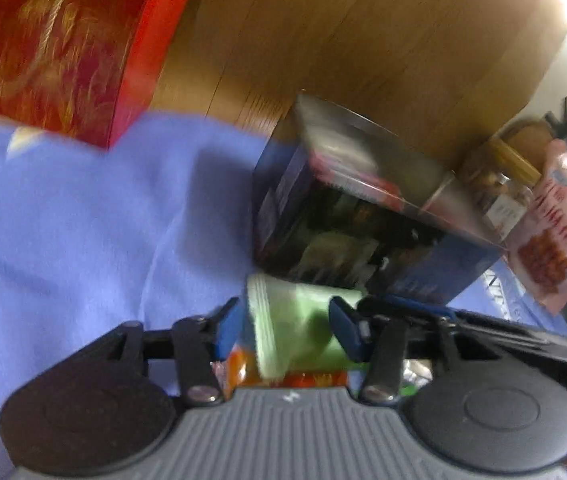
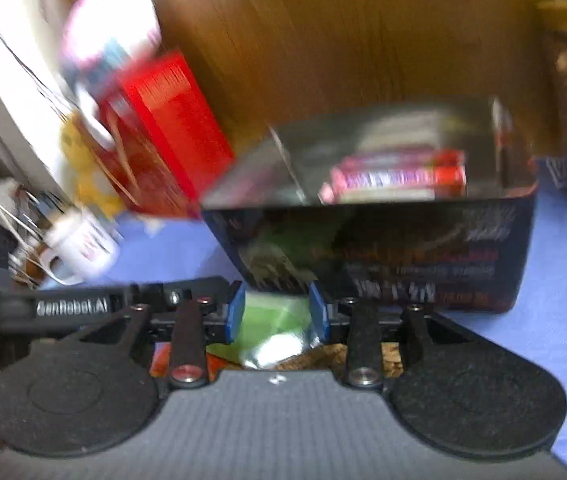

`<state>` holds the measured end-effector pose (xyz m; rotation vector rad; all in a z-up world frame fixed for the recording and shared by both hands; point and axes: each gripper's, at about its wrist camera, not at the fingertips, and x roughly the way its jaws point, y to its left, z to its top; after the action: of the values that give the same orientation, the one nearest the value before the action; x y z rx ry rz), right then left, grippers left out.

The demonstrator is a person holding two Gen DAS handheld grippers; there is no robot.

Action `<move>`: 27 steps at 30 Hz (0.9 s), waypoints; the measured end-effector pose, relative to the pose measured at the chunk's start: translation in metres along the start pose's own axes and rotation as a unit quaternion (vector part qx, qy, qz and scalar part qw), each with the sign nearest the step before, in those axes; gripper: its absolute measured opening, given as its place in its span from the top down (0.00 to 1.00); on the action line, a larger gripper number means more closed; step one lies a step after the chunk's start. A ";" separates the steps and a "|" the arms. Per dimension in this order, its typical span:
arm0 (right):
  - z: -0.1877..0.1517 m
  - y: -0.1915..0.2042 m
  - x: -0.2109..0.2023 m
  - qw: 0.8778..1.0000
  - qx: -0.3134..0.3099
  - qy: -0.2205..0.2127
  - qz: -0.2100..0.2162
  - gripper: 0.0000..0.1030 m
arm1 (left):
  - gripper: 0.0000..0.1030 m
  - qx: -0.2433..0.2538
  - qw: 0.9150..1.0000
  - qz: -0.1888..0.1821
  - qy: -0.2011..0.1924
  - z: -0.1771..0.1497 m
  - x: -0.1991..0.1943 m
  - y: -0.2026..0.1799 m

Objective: Organize snacks

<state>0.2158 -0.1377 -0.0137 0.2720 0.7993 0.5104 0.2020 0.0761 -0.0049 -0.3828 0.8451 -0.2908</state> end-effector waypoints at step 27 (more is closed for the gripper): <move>-0.068 -0.036 -0.129 0.984 0.109 -0.141 -0.008 0.69 | 0.57 0.033 0.997 -0.069 0.011 -0.034 -0.021 -0.070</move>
<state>0.1021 -0.2336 0.0043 0.5275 0.5806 0.3594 0.1560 0.0152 0.0197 -0.3767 0.8301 -0.4517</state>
